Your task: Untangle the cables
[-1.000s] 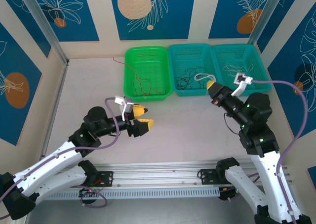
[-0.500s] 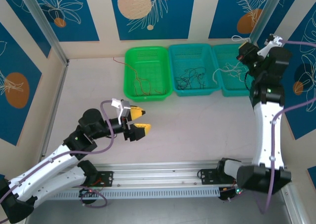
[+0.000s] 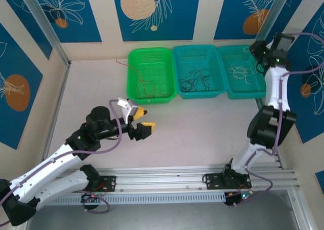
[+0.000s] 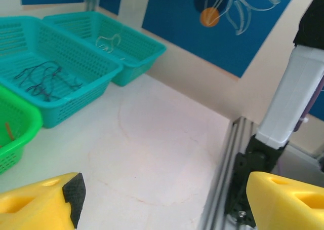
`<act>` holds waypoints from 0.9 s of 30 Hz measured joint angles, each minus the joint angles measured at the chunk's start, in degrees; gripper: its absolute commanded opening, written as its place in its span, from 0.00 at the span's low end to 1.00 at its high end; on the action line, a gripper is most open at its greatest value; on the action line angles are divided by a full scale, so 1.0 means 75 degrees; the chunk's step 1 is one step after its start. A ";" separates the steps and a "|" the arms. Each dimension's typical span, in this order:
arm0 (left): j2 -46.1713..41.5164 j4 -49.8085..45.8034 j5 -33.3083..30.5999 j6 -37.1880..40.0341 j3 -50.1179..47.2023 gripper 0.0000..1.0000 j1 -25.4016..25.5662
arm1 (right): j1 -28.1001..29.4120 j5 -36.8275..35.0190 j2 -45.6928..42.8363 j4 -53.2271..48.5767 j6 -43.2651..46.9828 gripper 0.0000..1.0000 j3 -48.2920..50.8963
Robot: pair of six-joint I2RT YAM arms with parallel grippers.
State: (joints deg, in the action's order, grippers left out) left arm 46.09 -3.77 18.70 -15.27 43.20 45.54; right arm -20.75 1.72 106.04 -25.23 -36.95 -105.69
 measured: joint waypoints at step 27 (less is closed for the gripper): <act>-0.1151 -0.2142 -0.5217 0.0662 -0.0647 0.90 -0.0006 | 0.0944 0.0615 -0.6496 -0.0041 0.0466 0.86 0.6196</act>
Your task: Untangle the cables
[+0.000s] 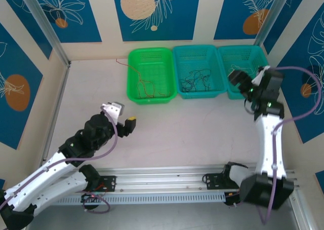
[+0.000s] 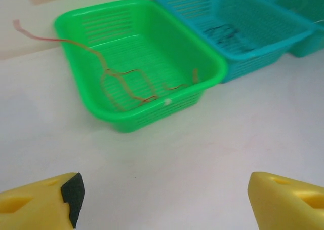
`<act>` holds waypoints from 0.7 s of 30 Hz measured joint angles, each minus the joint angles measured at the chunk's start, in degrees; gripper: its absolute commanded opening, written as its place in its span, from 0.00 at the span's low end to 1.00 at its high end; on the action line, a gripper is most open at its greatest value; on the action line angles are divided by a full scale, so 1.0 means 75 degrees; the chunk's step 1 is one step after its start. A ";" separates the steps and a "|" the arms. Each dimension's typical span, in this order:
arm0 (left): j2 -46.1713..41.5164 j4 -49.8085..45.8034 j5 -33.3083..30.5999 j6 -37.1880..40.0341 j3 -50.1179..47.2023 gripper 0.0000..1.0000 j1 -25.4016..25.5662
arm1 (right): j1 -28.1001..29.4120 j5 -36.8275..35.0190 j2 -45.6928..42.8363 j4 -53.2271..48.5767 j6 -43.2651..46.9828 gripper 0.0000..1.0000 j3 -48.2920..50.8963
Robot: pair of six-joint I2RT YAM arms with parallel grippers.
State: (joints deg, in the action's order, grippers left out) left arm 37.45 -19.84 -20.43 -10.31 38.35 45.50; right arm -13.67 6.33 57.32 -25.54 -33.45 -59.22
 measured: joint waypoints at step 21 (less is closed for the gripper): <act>0.1227 0.4115 -0.1708 0.1623 -0.2967 1.00 -0.3279 | 0.1483 -0.2090 0.0475 0.6222 0.2276 1.00 0.5951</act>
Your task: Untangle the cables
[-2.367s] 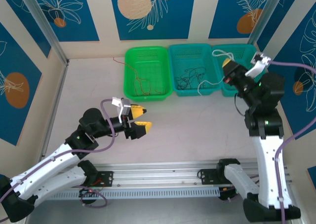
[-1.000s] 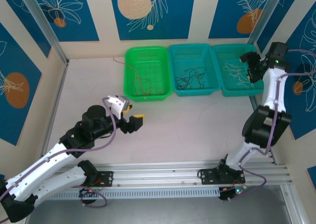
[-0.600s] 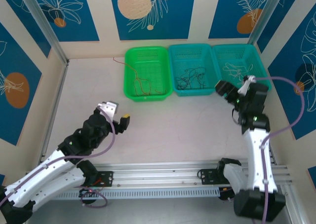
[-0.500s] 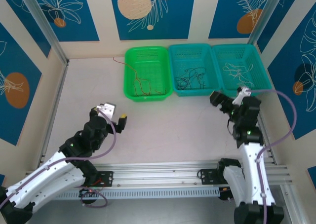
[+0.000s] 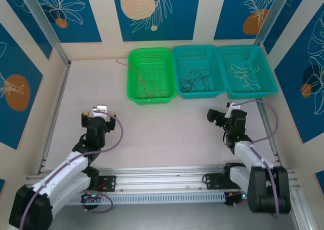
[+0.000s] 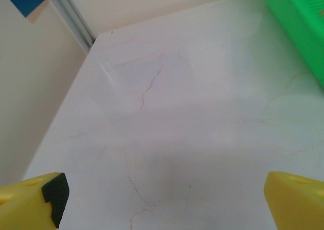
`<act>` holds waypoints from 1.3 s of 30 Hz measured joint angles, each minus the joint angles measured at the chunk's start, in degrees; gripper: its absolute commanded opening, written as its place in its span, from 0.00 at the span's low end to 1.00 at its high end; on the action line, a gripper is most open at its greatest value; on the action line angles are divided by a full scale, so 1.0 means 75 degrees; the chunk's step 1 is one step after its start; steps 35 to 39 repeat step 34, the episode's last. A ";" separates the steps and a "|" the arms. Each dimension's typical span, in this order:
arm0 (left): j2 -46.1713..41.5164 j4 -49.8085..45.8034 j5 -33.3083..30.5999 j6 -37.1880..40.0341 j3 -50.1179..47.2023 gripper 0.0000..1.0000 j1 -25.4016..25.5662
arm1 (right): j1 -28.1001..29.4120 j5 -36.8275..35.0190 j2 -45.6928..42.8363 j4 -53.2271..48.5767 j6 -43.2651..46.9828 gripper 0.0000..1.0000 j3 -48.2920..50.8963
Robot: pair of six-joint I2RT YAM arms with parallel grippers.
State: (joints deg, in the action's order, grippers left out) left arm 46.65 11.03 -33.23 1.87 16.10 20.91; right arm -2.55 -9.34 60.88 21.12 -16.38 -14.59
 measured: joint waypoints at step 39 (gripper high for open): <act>0.5546 0.4966 0.3724 -0.0023 0.0699 1.00 -0.2314 | 0.0440 0.0079 0.3596 0.3343 0.1090 0.99 -0.1005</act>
